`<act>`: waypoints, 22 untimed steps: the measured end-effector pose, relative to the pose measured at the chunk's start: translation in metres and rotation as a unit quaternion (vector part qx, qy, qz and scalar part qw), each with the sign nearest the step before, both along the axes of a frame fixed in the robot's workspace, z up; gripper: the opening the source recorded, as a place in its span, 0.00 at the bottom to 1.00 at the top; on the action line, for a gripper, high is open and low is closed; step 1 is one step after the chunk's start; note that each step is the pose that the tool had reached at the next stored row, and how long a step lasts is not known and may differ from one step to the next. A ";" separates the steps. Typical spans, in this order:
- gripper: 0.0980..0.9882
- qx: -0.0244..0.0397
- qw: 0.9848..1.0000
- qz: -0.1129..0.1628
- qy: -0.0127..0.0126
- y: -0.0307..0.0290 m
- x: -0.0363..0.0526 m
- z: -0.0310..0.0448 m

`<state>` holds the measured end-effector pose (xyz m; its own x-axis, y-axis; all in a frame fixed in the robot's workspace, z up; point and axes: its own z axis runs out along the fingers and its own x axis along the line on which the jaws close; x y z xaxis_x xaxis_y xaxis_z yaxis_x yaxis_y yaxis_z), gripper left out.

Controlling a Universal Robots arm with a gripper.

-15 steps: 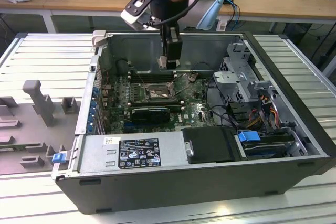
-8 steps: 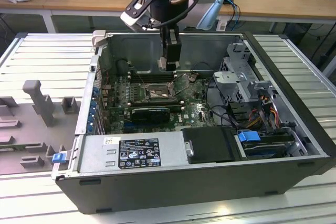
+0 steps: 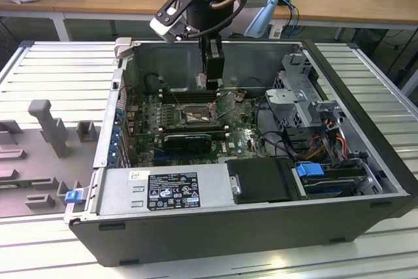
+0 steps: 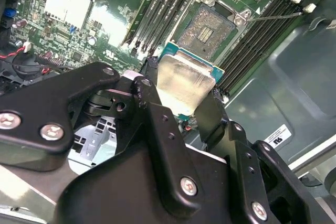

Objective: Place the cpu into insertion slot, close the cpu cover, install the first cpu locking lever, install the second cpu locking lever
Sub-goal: 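Place the cpu into insertion slot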

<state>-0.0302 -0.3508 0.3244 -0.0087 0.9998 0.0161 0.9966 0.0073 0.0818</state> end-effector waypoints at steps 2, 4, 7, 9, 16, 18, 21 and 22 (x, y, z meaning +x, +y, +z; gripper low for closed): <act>0.48 0.000 1.000 -0.005 0.000 0.0012 -0.0002 -0.0021; 0.48 0.000 1.000 -0.006 0.000 0.0015 -0.0005 -0.0049; 0.48 0.000 1.000 -0.006 0.000 0.0015 -0.0008 -0.0085; 0.48 0.000 1.000 -0.006 0.000 0.0017 -0.0008 -0.0138; 0.48 0.000 1.000 -0.006 0.000 0.0018 -0.0009 -0.0198; 0.48 0.000 1.000 -0.006 0.000 0.0018 -0.0009 -0.0215; 0.48 0.000 1.000 -0.006 0.000 0.0018 -0.0009 -0.0239; 0.48 0.000 1.000 -0.006 0.000 0.0019 -0.0009 -0.0249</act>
<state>-0.0310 -0.3489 0.2995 0.0043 0.9999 0.0160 0.9967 -0.0056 0.0816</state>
